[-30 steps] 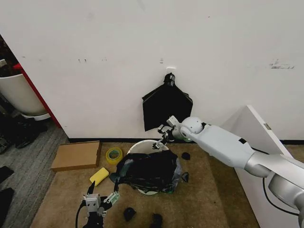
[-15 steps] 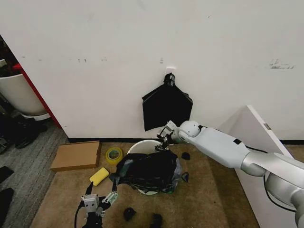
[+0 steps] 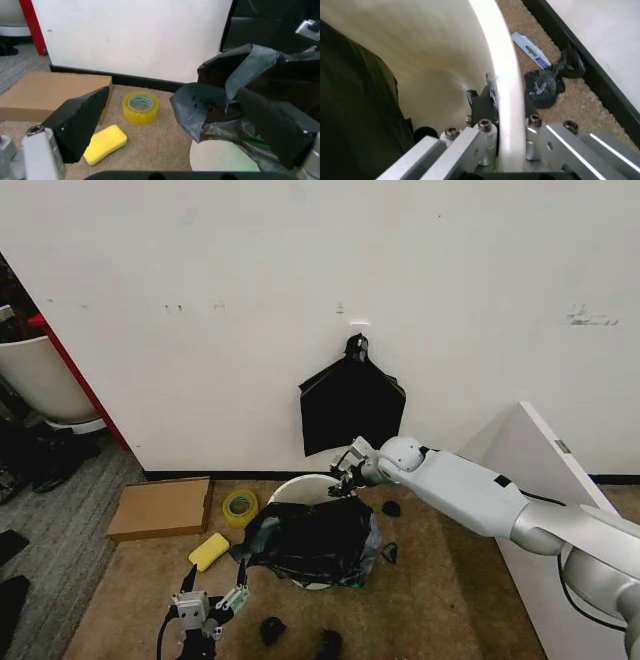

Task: Place the garbage bag over the trash bin.

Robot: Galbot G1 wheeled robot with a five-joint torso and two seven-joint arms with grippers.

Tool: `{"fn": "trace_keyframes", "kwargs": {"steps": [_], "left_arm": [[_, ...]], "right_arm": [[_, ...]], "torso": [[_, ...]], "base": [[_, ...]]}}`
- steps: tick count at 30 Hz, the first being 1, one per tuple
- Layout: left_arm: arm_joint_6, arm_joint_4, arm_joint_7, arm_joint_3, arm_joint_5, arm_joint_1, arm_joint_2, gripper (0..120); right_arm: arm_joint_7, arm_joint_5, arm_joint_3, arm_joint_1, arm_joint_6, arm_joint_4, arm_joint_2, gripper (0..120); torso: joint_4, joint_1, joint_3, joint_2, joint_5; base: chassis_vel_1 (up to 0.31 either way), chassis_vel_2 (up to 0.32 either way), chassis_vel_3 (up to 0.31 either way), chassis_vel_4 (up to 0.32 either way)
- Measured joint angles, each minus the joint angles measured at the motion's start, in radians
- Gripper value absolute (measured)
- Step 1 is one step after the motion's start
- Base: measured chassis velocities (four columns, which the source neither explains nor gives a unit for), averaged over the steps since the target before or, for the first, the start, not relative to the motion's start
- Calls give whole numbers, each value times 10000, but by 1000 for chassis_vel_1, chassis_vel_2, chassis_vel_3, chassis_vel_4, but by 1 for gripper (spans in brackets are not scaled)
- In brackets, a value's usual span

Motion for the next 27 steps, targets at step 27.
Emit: {"fn": "trace_keyframes", "kwargs": {"steps": [27], "left_arm": [[107, -153, 7, 119, -92, -98, 199, 100]], "right_arm": [[5049, 3425, 4188, -3631, -743, 2943, -1532, 0]], "torso": [[-2, 1, 0, 0, 3]], "base": [[0, 0, 0, 0]]}}
